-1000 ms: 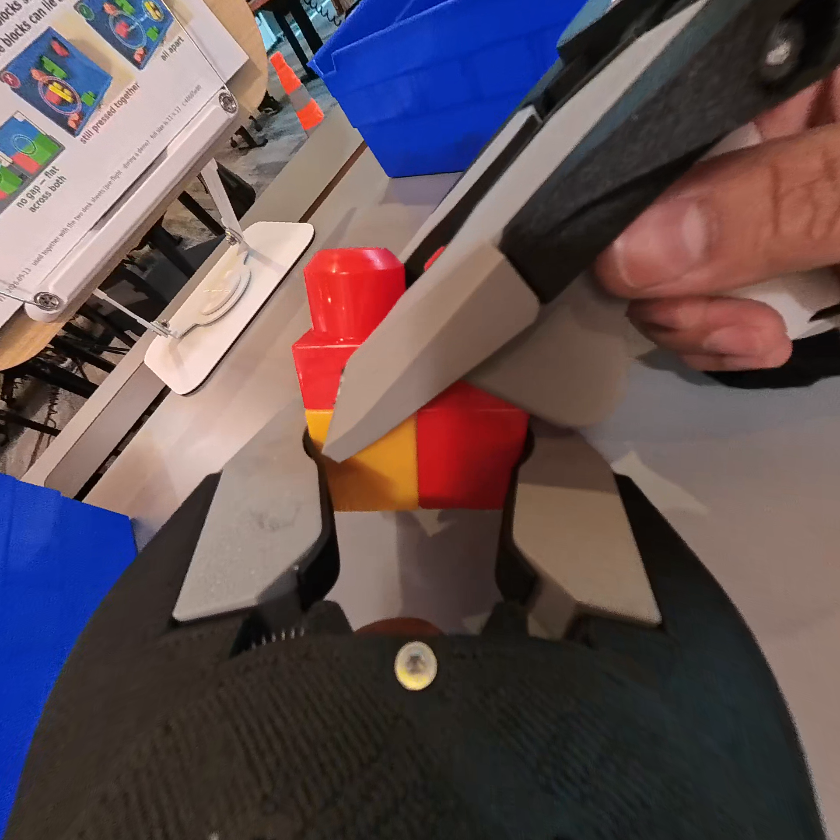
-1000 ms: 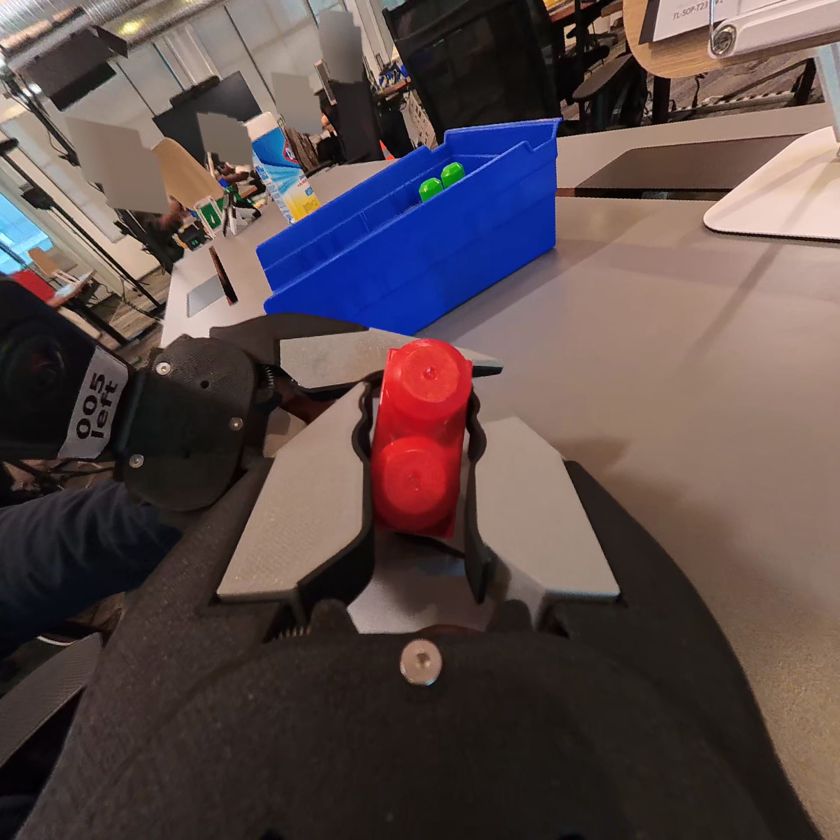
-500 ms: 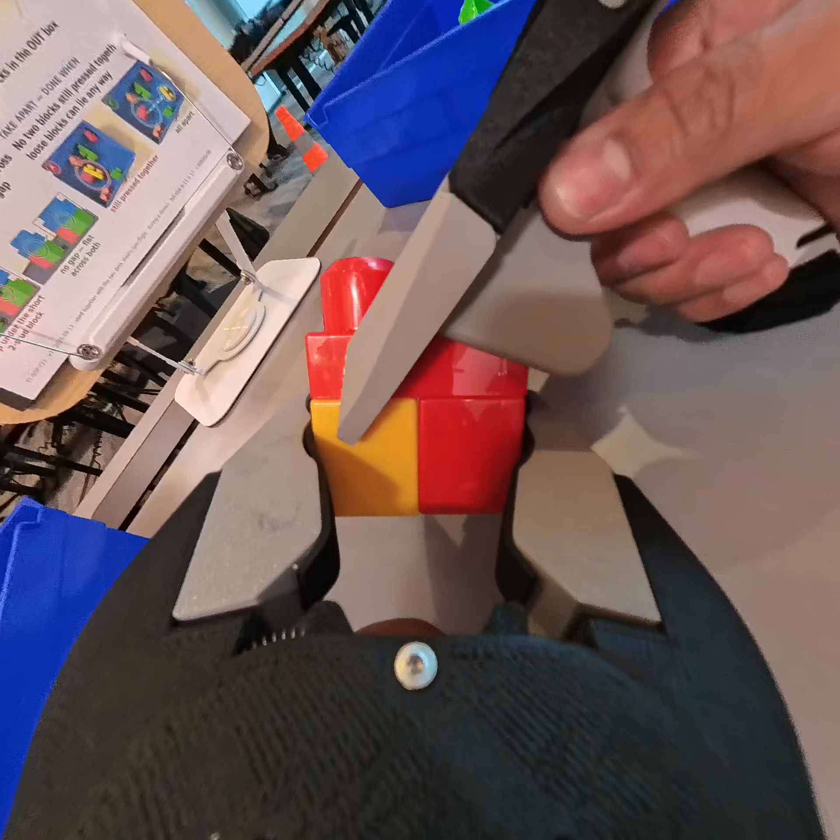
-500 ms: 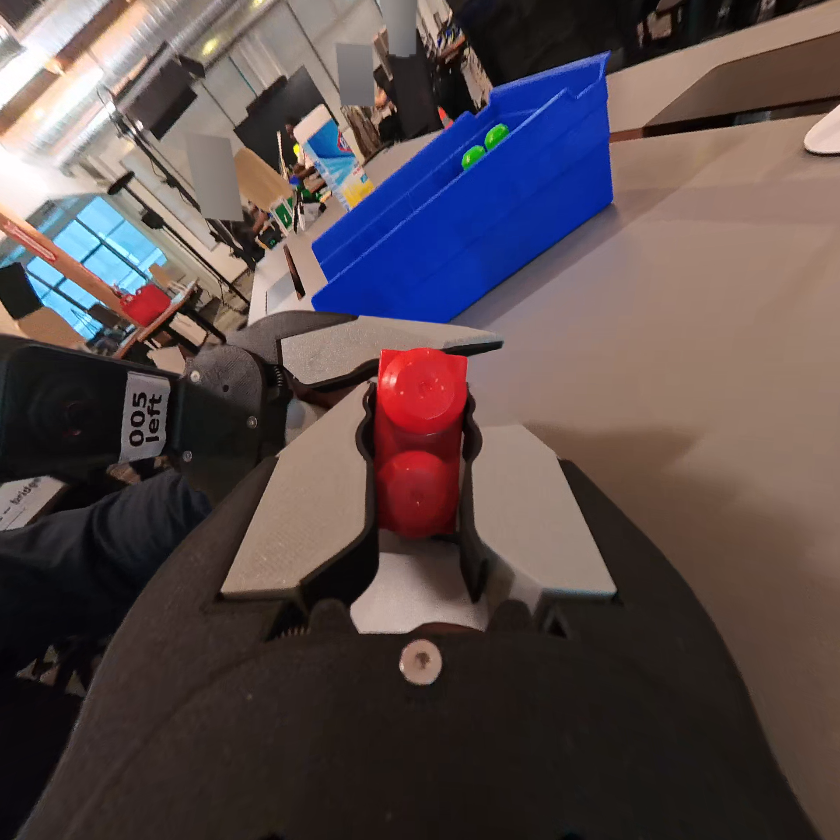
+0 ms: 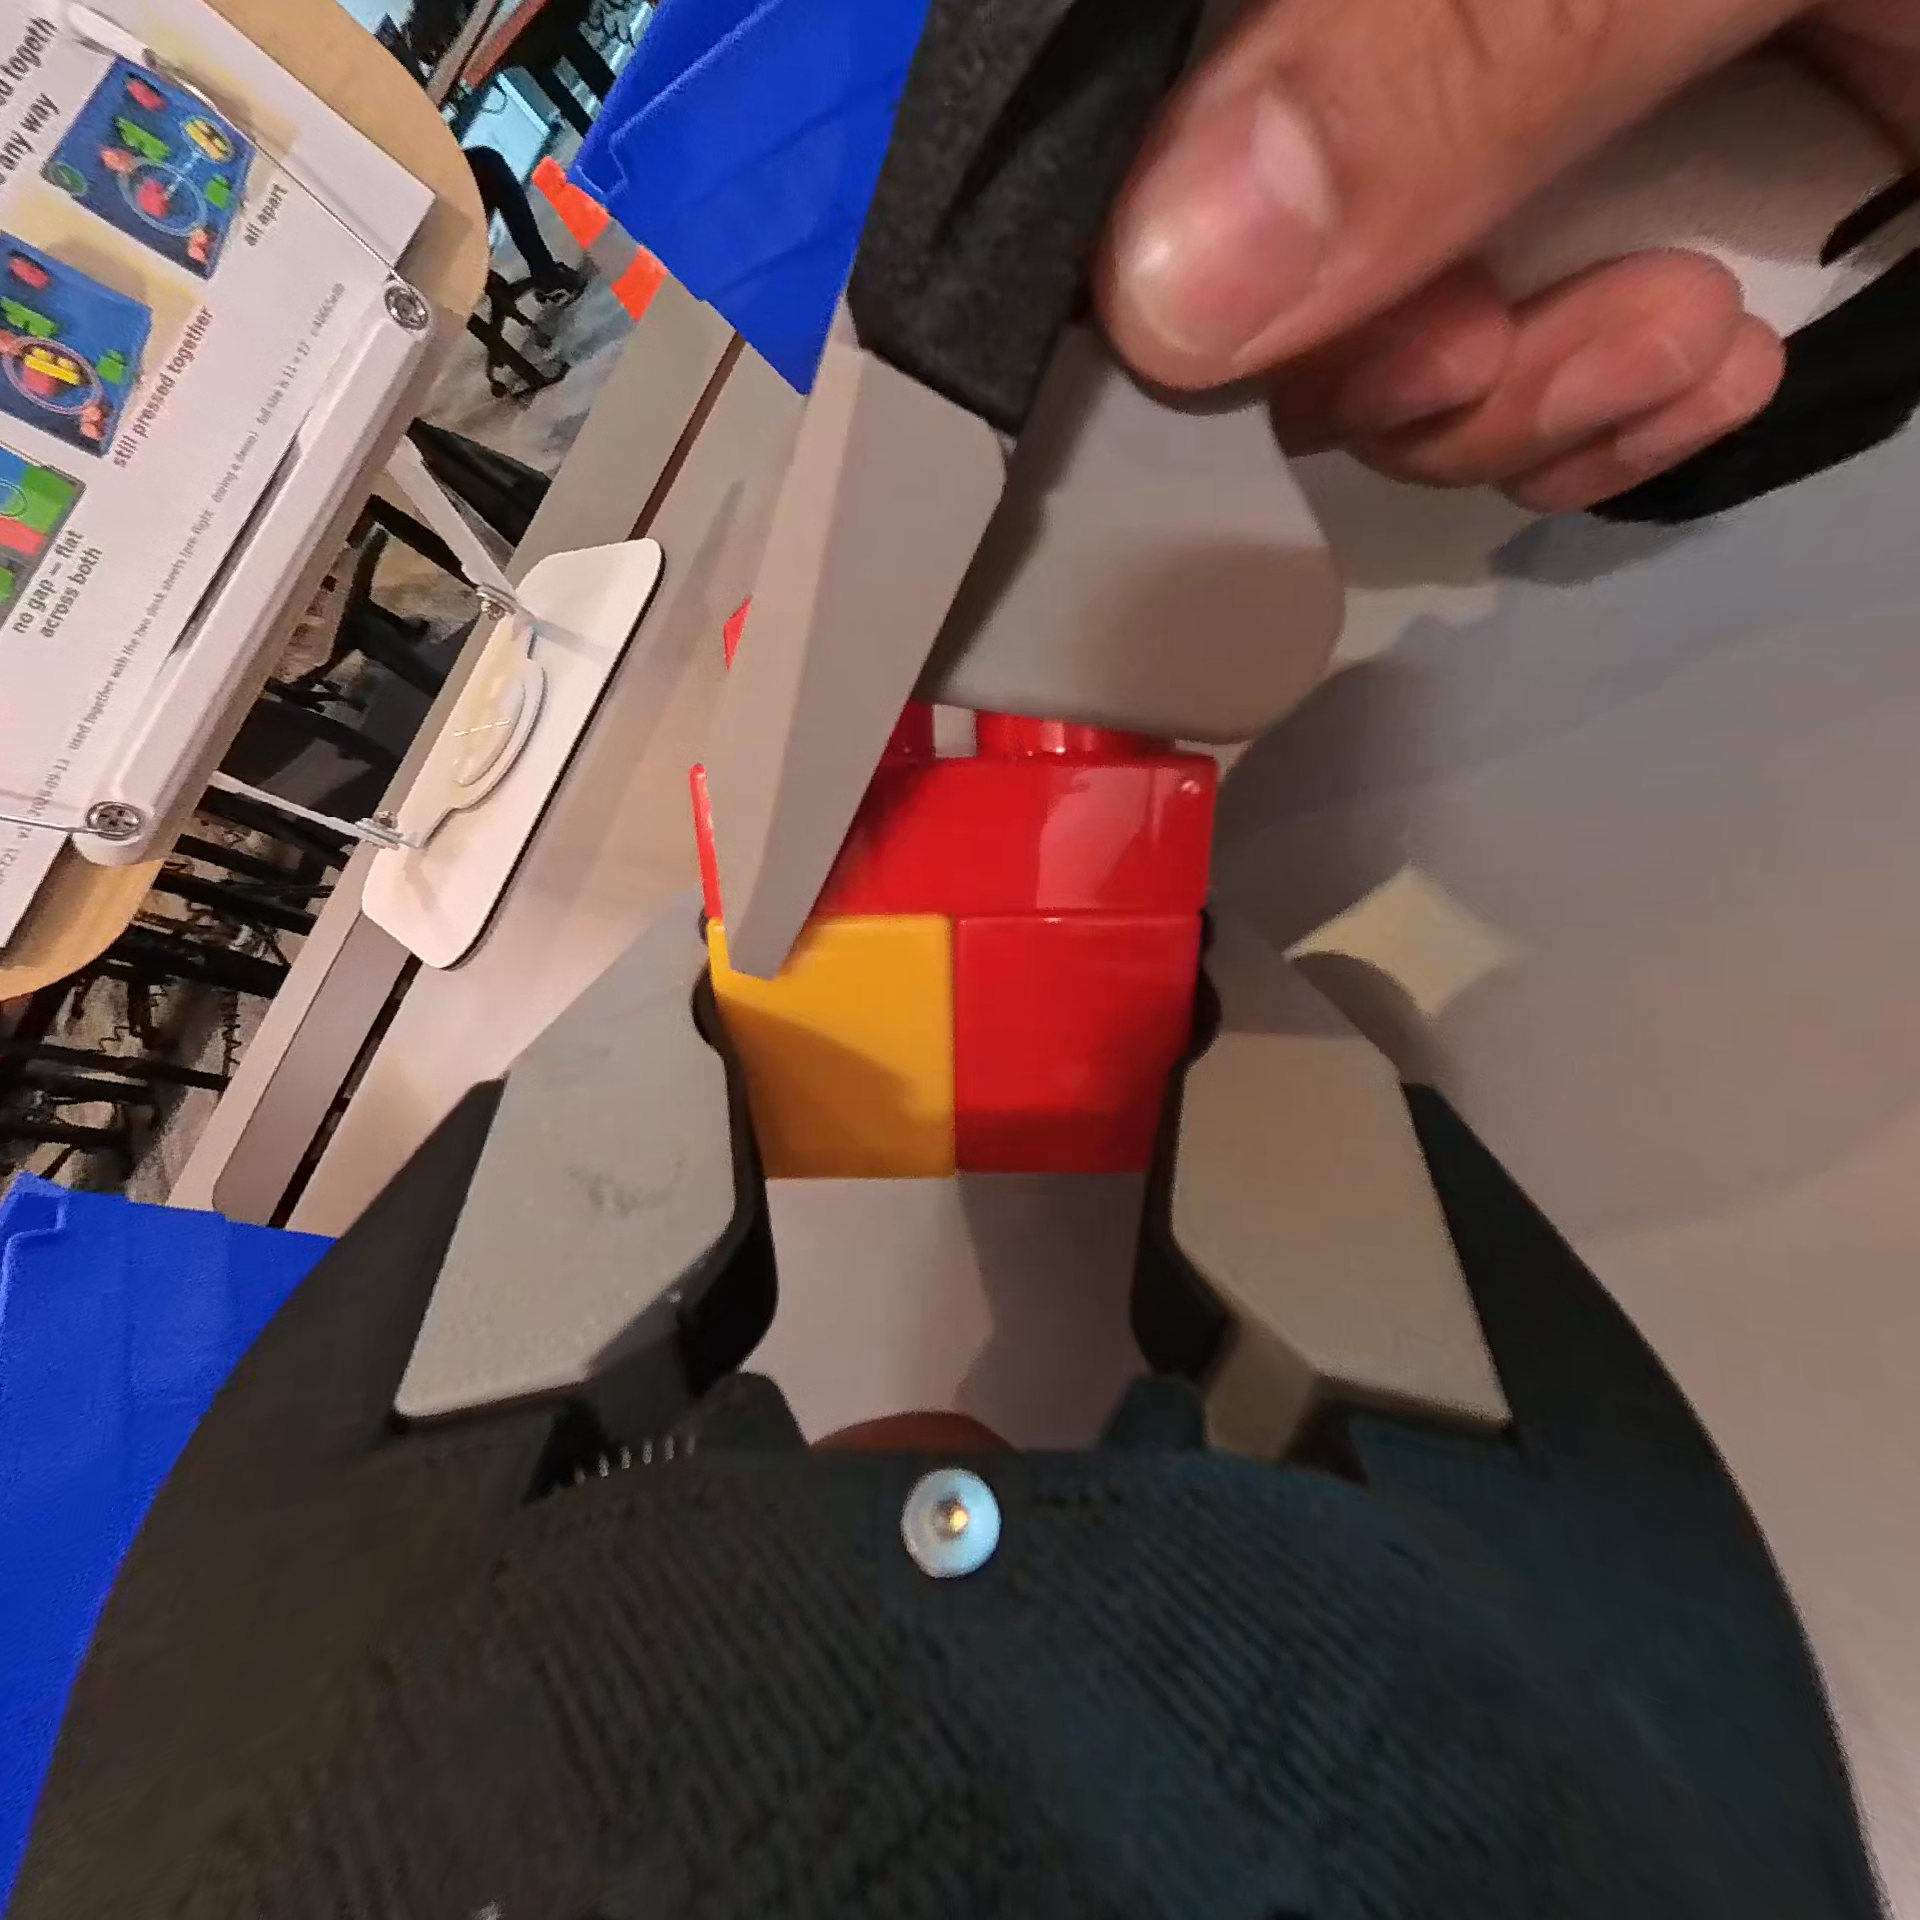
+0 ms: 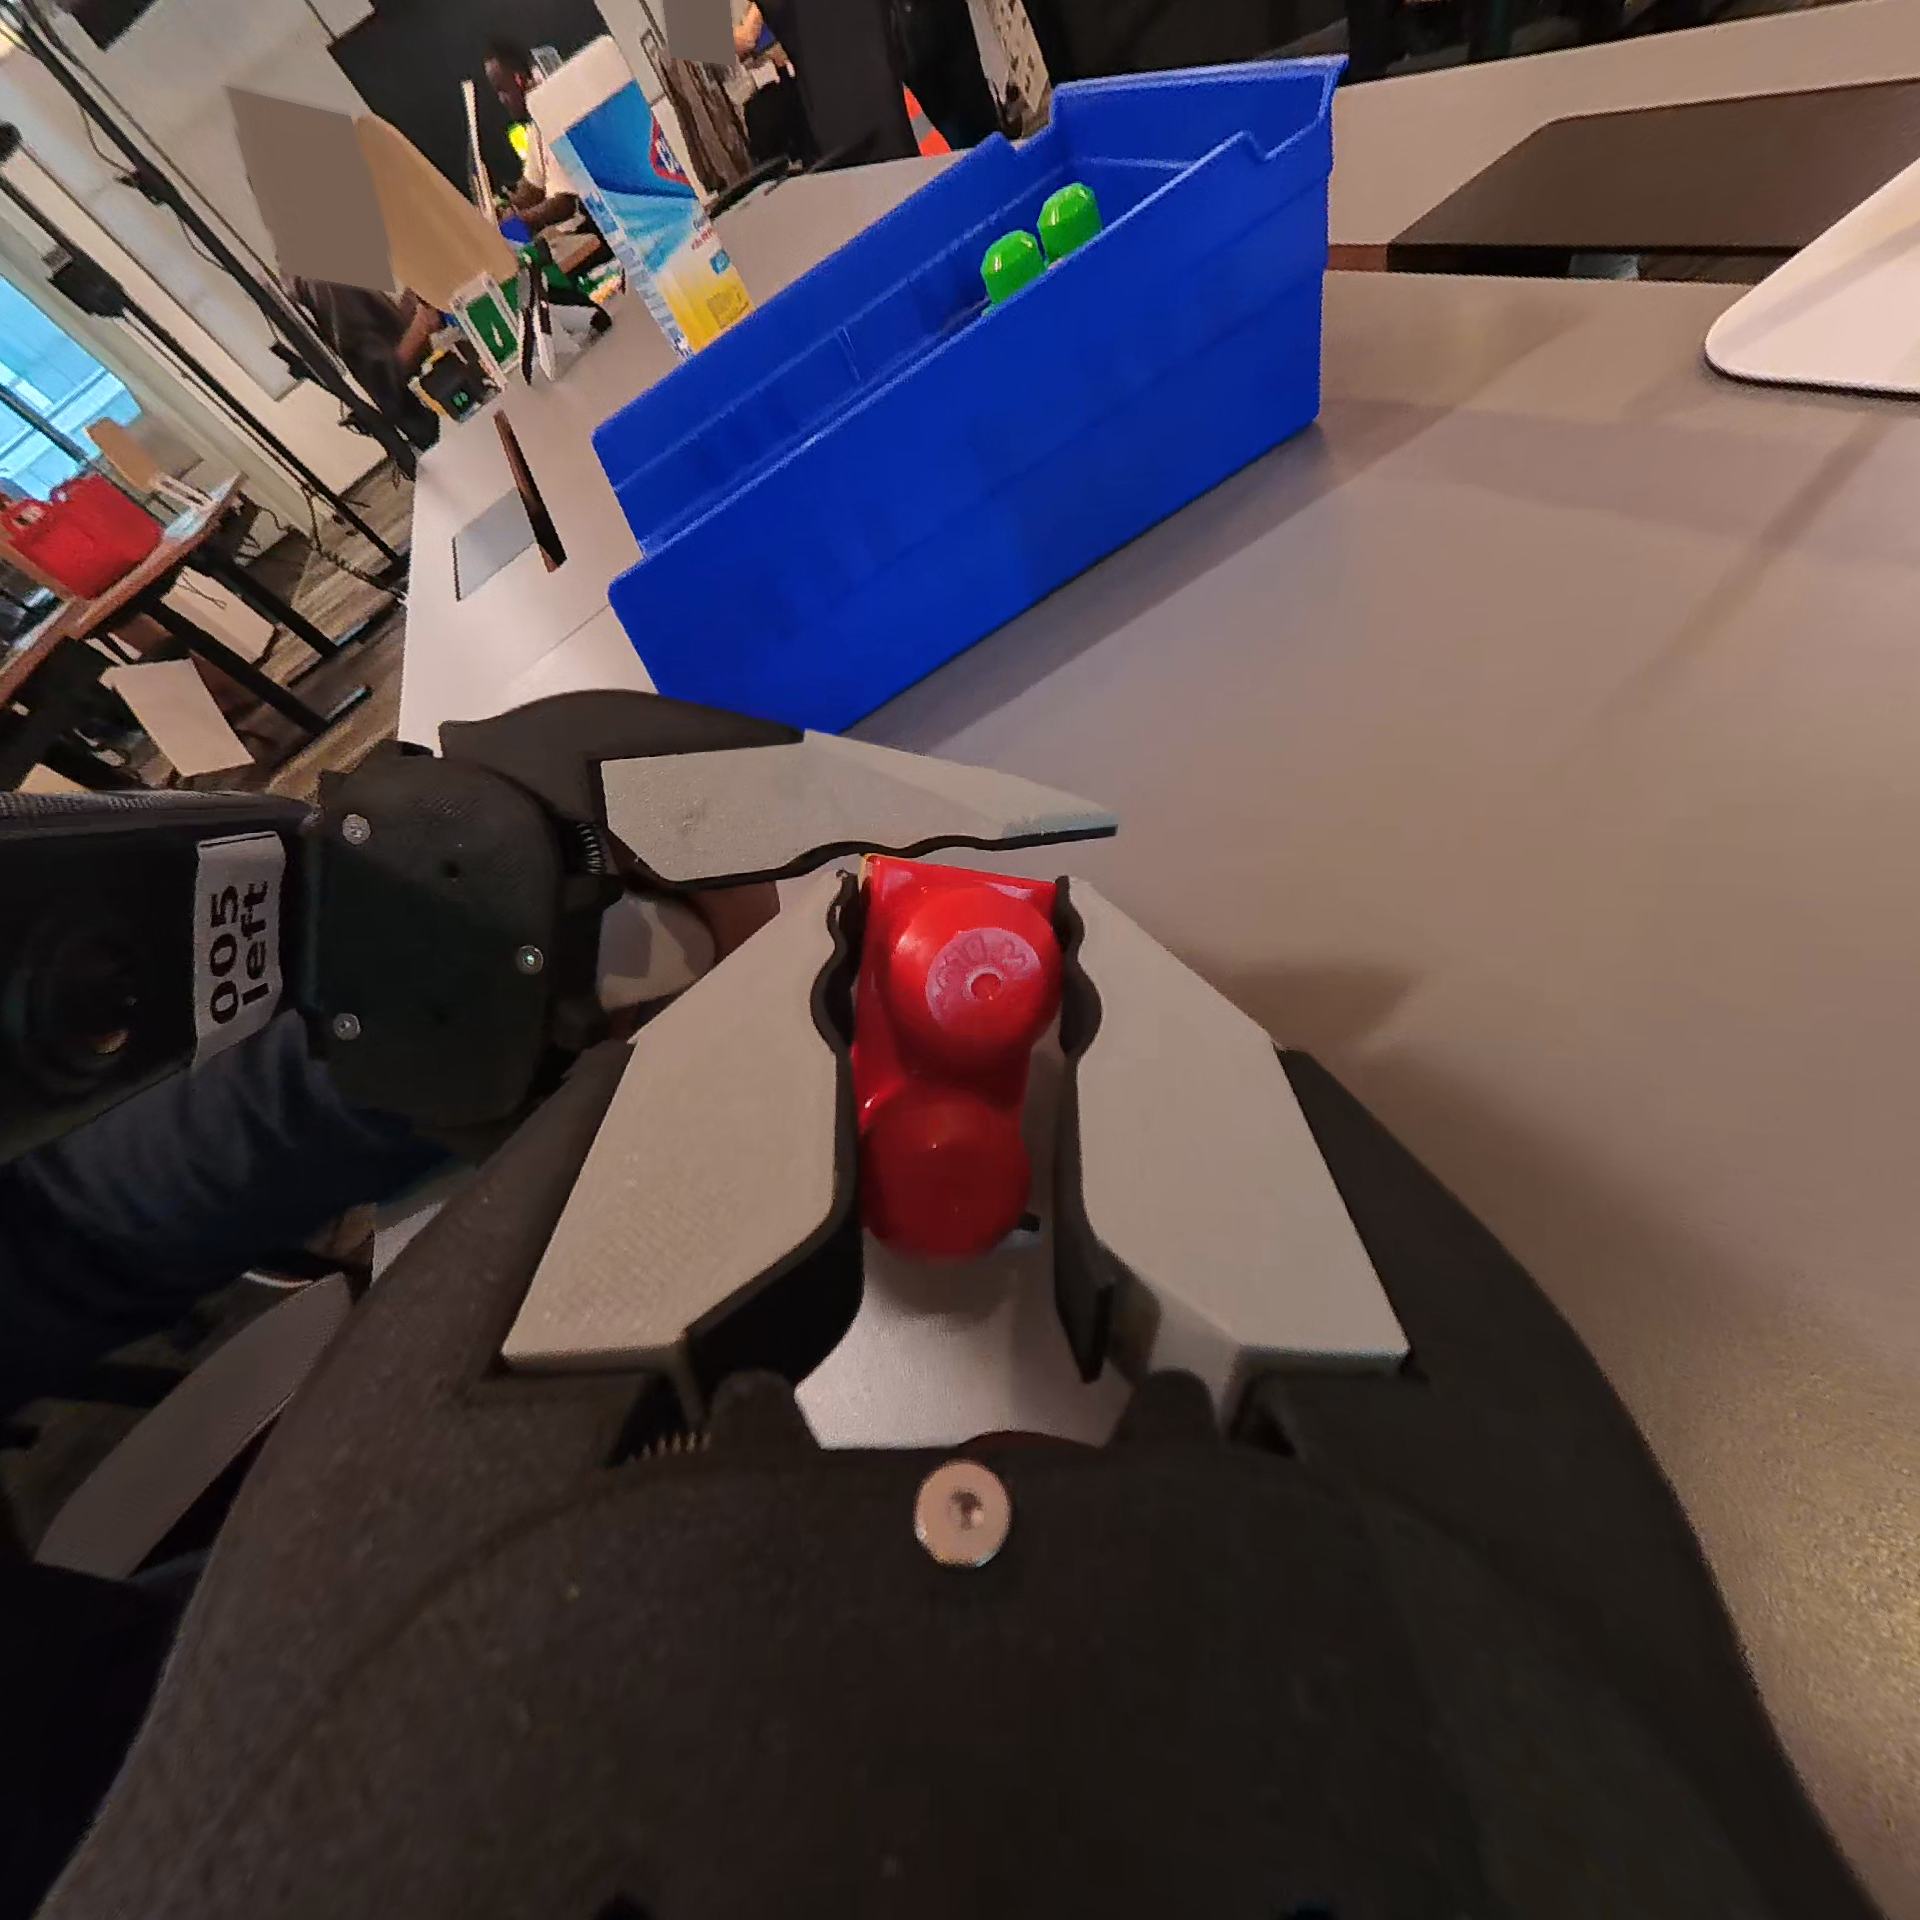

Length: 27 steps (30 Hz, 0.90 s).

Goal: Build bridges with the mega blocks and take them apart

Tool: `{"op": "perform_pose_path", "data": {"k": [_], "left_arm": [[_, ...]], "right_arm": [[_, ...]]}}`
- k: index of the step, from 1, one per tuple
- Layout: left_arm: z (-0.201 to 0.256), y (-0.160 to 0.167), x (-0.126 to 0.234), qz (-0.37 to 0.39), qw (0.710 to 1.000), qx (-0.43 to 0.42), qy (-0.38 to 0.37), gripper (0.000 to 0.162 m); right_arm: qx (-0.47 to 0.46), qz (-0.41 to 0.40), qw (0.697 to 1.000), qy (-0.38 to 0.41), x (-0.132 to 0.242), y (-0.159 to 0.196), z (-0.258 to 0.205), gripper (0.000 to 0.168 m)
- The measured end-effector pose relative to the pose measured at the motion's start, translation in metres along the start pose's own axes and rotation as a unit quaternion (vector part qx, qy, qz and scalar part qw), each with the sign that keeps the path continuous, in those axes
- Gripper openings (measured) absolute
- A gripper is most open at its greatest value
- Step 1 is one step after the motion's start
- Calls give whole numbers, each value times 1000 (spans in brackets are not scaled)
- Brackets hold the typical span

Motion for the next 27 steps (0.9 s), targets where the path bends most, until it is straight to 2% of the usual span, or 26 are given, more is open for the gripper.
{"op": "perform_pose_path", "data": {"k": [5,13,19,24,27], "left_arm": [[2,-1,-2,-1,1000,0,5,85],[-2,-7,-1,16,999,42,-7,85],[-3,-8,-1,20,999,41,-11,86],[-1,-4,1,6,1000,1,-24,85],[-11,1,3,1,999,34,-40,85]], "right_arm": [[-5,-12,1000,2,3,1,1,34],[-49,34,998,-19,5,-3,1,33],[-45,40,998,-16,6,-5,0,33],[-12,13,1000,-22,4,-3,-1,33],[-17,-7,999,-33,2,2,0,33]]}}
Point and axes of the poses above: each gripper's, where its closed fingertips meet, x back along the fingers, y out of its underside, z = x × y across the jaws, the point moved 7 cm from there along x, back along the fingers, and after that the axes turned 10 degrees about -x, right-handed, at the moved point
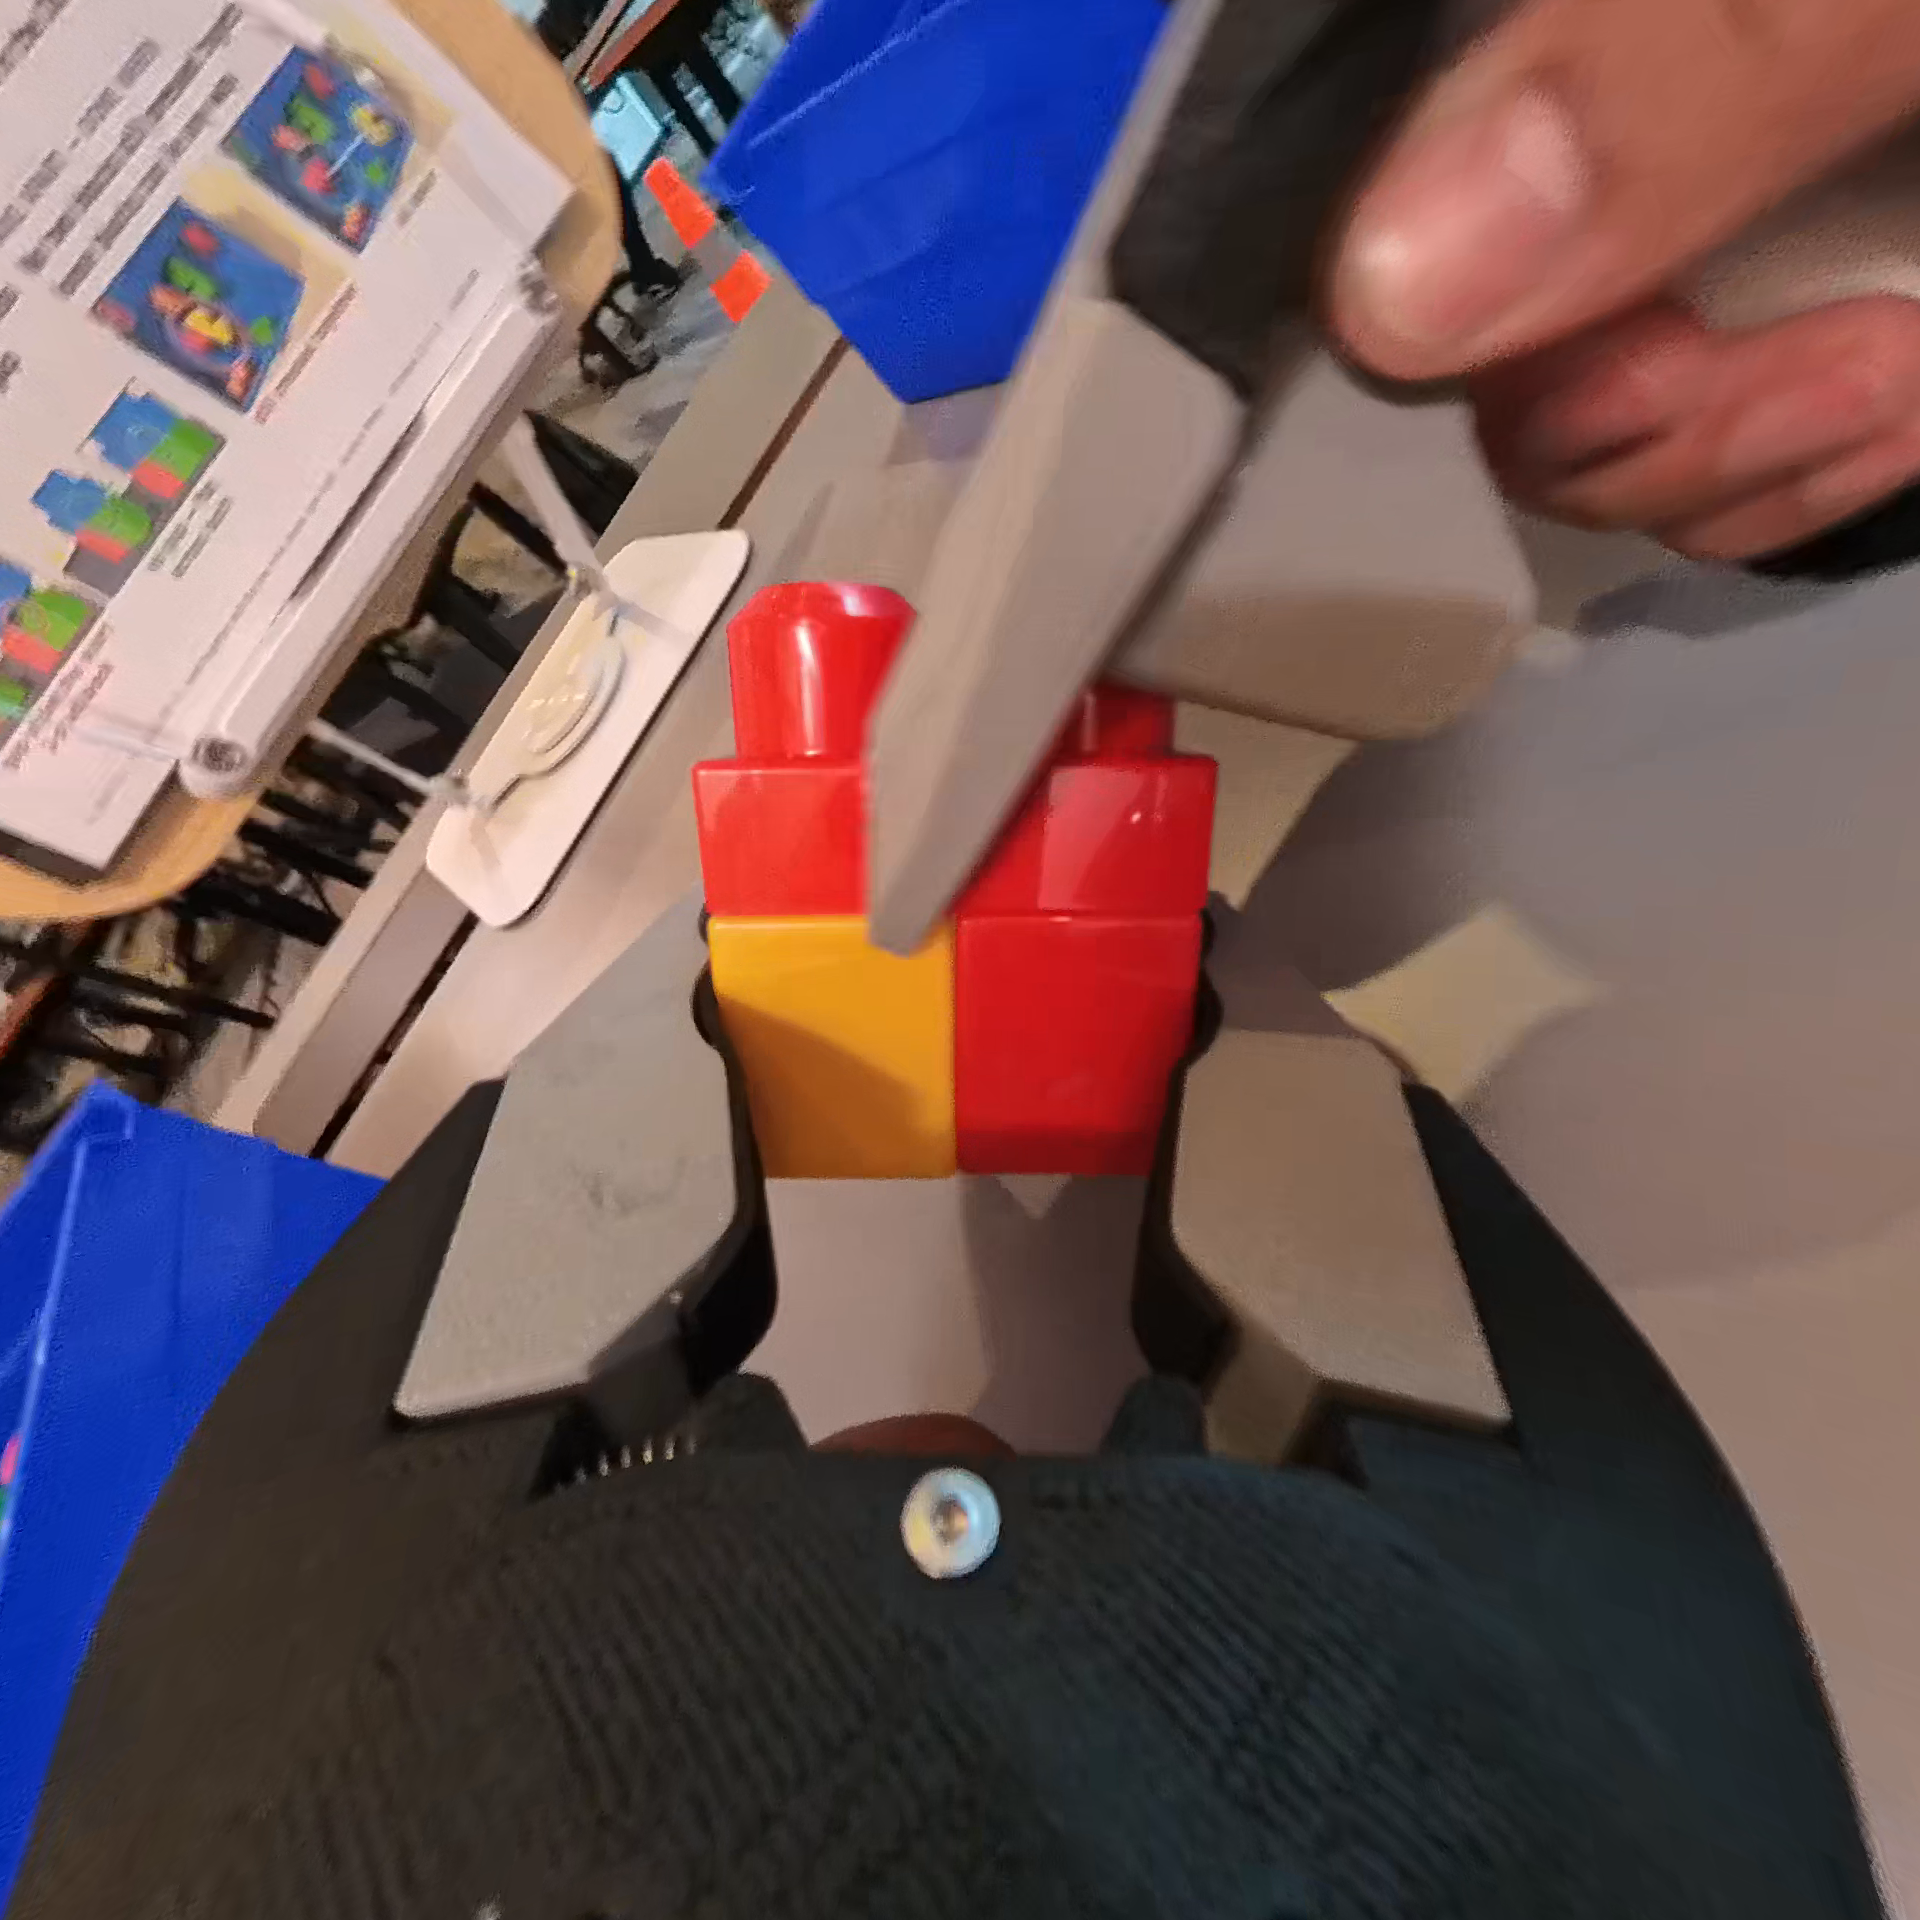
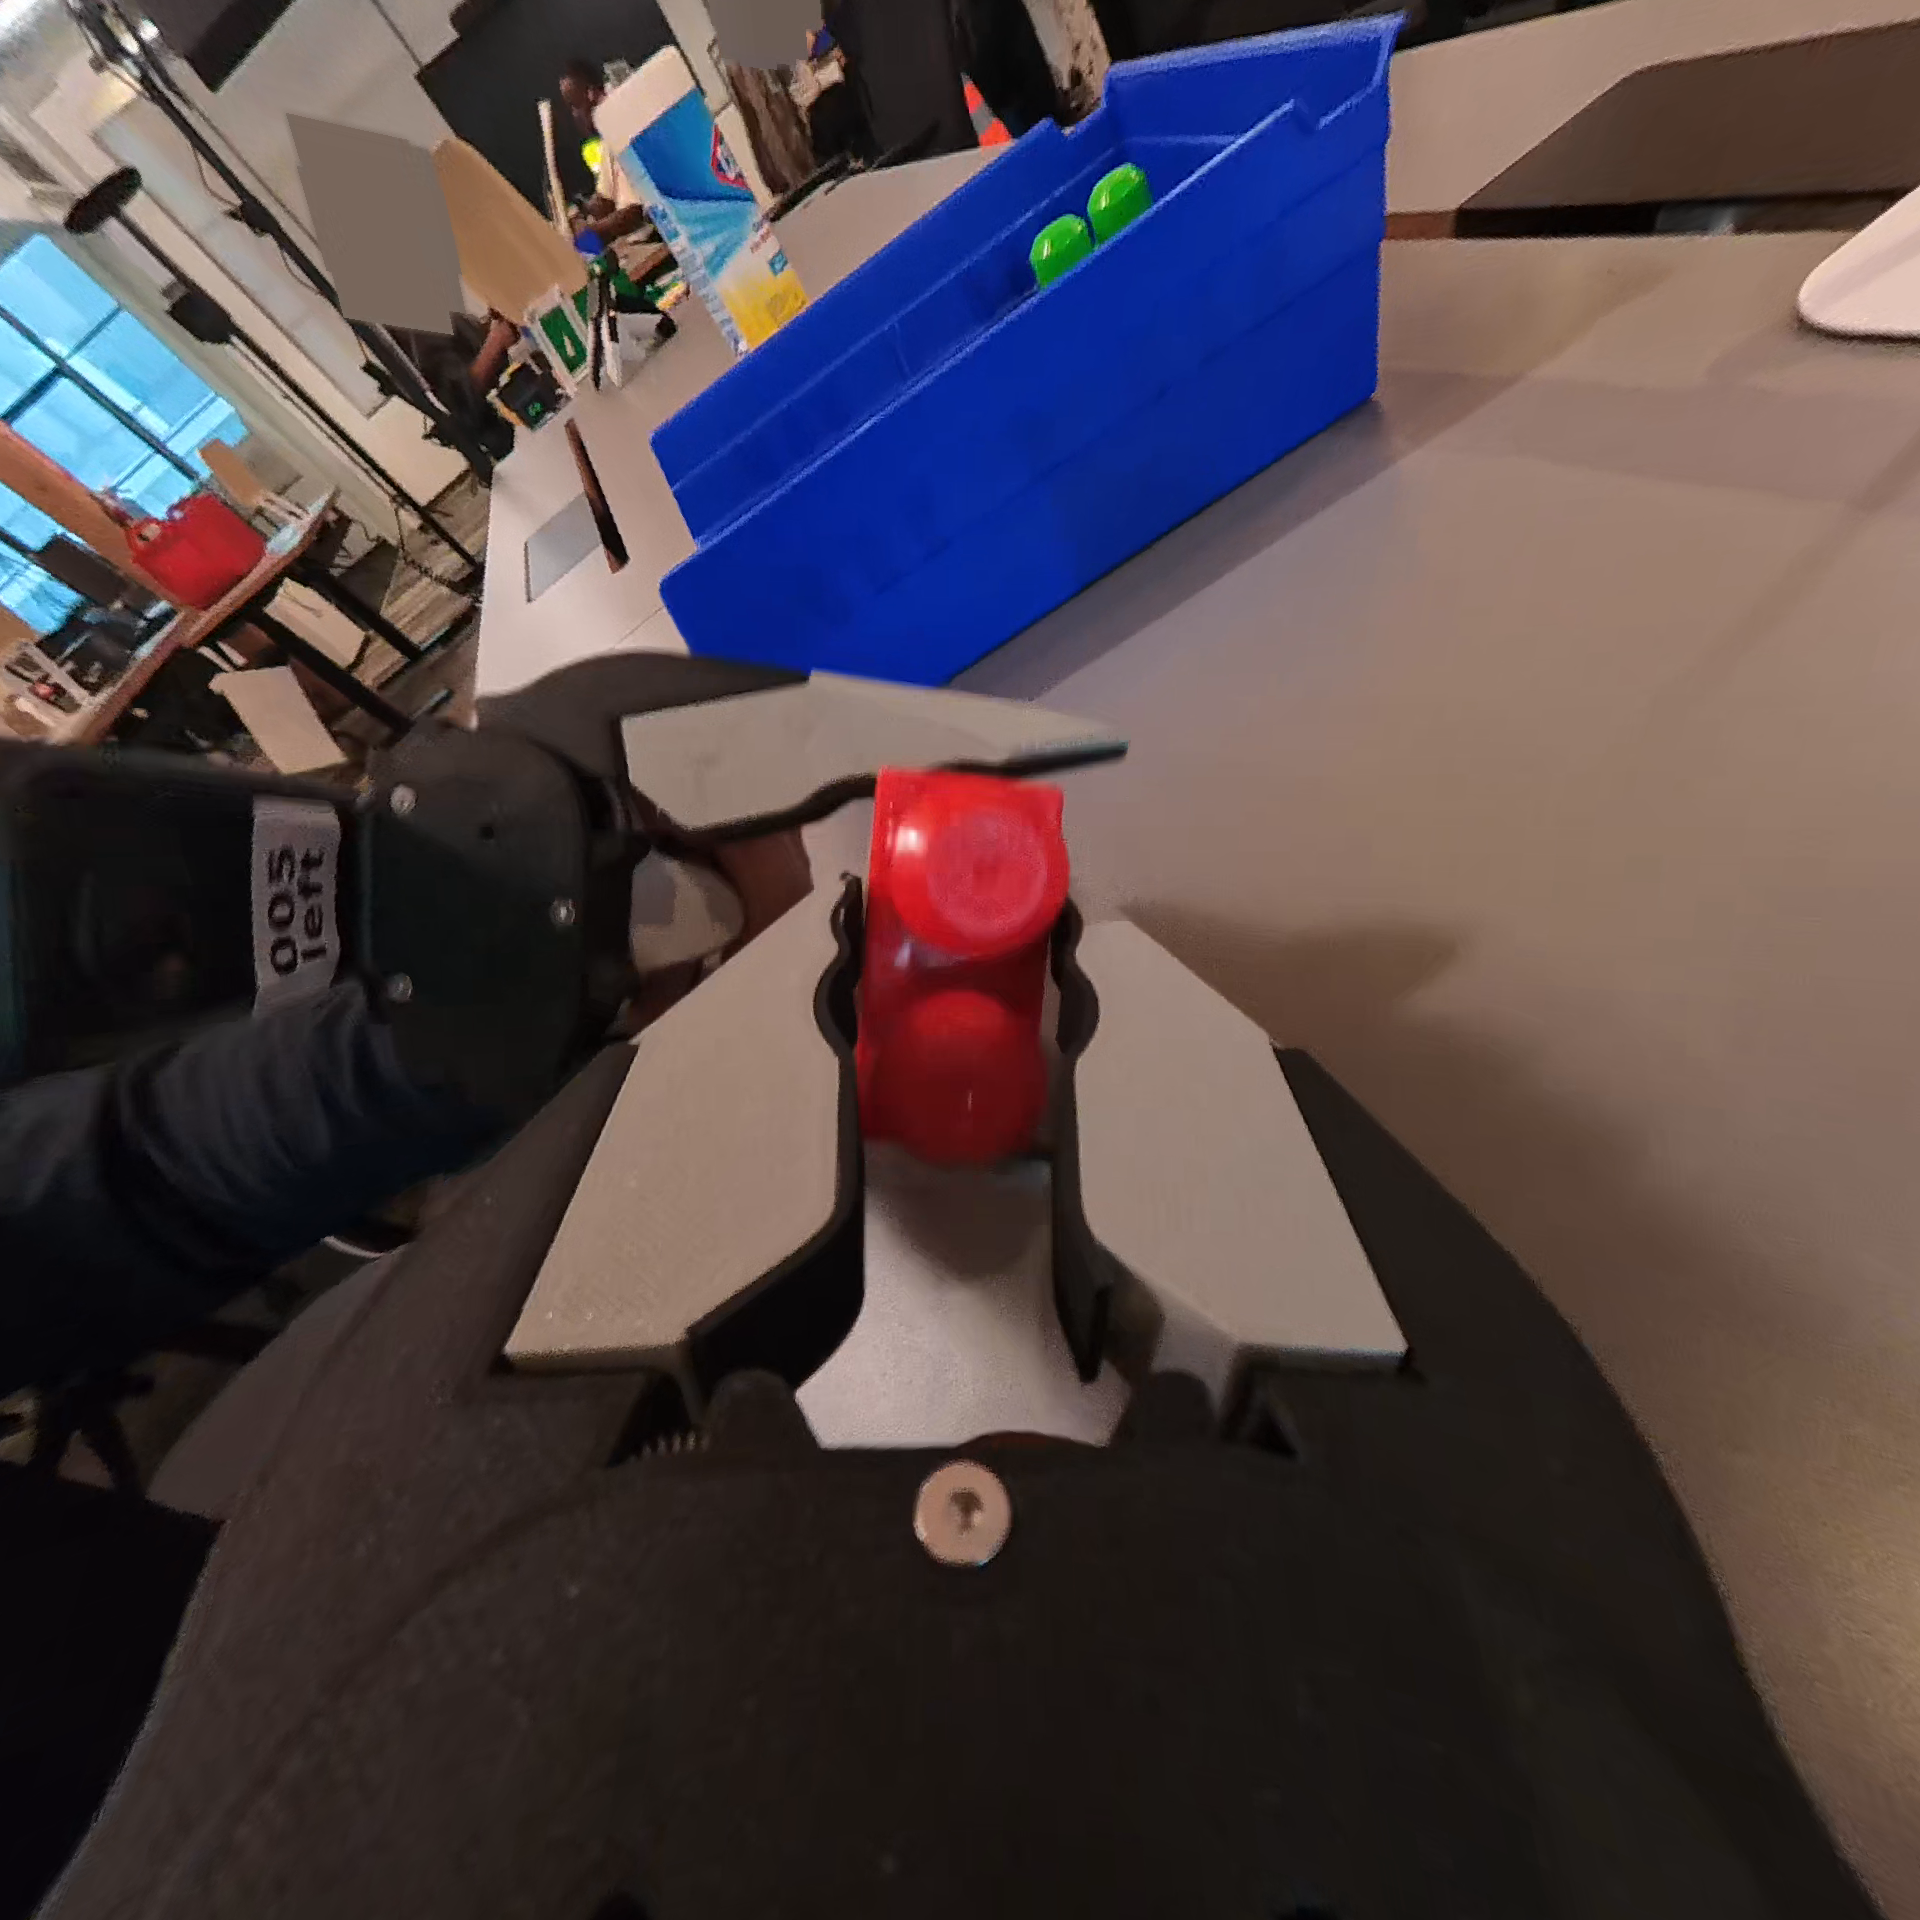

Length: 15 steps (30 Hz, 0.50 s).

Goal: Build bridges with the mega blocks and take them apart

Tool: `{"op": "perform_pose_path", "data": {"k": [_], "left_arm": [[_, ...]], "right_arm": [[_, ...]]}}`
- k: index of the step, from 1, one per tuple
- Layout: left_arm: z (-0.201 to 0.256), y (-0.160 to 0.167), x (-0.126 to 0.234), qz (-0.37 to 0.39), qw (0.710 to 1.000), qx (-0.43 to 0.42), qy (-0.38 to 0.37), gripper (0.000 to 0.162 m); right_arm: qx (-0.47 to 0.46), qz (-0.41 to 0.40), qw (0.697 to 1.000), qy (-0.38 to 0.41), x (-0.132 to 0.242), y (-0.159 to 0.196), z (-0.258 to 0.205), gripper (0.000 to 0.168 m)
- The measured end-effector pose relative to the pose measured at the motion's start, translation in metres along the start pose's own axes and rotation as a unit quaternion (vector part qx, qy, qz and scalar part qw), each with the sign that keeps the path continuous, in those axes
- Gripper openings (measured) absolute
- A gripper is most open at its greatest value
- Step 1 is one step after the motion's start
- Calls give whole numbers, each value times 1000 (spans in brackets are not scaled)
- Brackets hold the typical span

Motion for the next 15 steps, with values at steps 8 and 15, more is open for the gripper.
{"op": "perform_pose_path", "data": {"k": [8,15], "left_arm": [[-12,4,4,27,997,66,8,86],[-4,0,1,27,998,51,23,85]], "right_arm": [[-30,31,999,-32,-18,6,-3,41],[-9,19,1000,-12,-18,8,-3,38]]}}
Point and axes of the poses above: each gripper's, where its closed fingertips meet, x back along the fingers, y out of its underside, z = x × y across the jaws, the point moved 7 cm from there along x, back along the fingers, and after that the axes turned 10 degrees about -x, right-handed, at the moved point
